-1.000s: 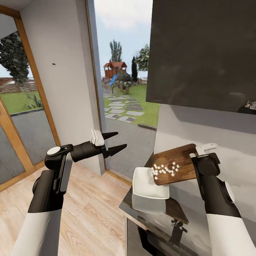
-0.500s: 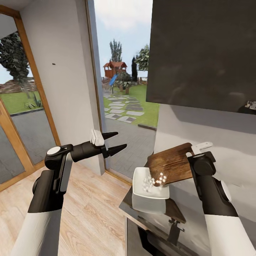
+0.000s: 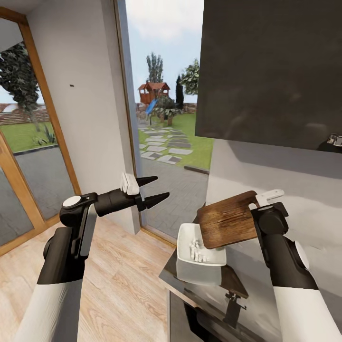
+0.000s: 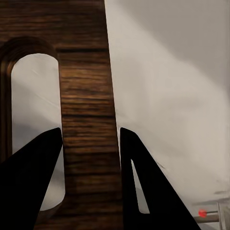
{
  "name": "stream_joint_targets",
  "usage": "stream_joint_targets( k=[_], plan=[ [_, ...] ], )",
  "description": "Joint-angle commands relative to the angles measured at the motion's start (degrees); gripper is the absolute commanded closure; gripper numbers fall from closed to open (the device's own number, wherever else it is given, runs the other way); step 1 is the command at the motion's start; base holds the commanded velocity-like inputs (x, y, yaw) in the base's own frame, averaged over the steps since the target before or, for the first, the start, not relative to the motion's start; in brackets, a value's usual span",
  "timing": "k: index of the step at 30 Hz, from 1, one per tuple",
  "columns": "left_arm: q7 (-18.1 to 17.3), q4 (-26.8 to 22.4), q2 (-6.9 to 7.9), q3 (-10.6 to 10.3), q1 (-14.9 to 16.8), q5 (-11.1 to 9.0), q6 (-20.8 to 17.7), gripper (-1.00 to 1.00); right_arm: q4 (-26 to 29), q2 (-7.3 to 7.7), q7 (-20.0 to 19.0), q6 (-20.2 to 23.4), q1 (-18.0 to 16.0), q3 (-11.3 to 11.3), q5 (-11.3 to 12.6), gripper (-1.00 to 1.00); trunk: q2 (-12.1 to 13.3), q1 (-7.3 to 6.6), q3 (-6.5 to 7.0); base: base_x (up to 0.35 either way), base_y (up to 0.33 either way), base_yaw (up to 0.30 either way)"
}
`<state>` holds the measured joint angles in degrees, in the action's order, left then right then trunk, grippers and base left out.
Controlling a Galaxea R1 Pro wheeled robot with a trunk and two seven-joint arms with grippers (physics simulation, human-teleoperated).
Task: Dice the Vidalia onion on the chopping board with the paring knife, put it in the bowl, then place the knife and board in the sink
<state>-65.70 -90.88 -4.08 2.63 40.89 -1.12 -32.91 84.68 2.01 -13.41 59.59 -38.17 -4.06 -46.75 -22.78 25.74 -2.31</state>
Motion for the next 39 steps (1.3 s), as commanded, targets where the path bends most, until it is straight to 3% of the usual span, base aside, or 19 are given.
stream_joint_targets(
  k=[1,12,19,27,31,33,35,37,39],
  plan=[
    [-0.22,0.0,-0.05,0.1,0.06,-0.11,-0.59,-1.0,0.05,0.02,-0.57,0.18,-0.06,0.01,-0.62,1.0,-0.14,0.04,-0.14,0.0,0.0,0.0],
    [-0.22,0.0,-0.05,0.08,0.06,-0.11,-0.6,-1.0,0.05,0.02,-0.59,0.18,-0.08,-0.63,-0.63,1.0,-0.14,0.04,0.17,0.0,0.0,0.0],
    [-0.22,0.0,-0.05,0.04,0.06,-0.09,-0.58,-1.0,0.05,0.1,-0.65,0.15,-0.15,-3.45,-0.57,1.0,-0.14,0.04,0.34,0.0,0.0,0.0],
    [-0.22,0.08,-0.05,0.05,0.06,-0.1,-0.58,-1.0,0.05,0.41,-1.0,-0.35,-0.16,-10.84,-0.5,1.0,-0.14,0.04,0.34,0.0,0.0,0.0],
    [-0.22,0.08,-0.05,0.02,0.06,-0.1,-0.58,-1.0,0.05,0.67,-2.69,-0.55,-0.15,-13.47,-0.27,1.0,-0.14,0.04,0.34,0.0,0.0,0.0],
    [-0.22,0.08,-0.05,0.01,0.06,-0.11,-0.58,-1.0,0.05,0.9,-4.82,-0.67,-0.15,-16.18,-0.17,1.0,-0.14,0.04,0.34,0.0,0.0,0.0],
    [-0.22,0.08,-0.05,0.01,0.06,-0.1,-0.58,-1.0,0.05,1.11,-9.53,-0.75,-0.15,-21.33,-0.06,1.0,-0.14,0.04,0.34,0.0,0.0,0.0],
    [-0.22,0.08,-0.05,0.01,0.06,-0.1,-0.58,-1.0,0.05,1.52,-13.15,-0.81,-0.15,-23.91,-0.04,1.0,-0.14,0.04,0.34,0.0,0.0,0.0],
    [-0.22,0.08,-0.06,0.04,0.06,-0.11,-0.58,-1.0,0.05,3.0,-17.99,-0.85,-0.15,-26.18,0.01,1.0,-0.14,0.04,0.34,0.0,0.0,0.0]
  ],
)
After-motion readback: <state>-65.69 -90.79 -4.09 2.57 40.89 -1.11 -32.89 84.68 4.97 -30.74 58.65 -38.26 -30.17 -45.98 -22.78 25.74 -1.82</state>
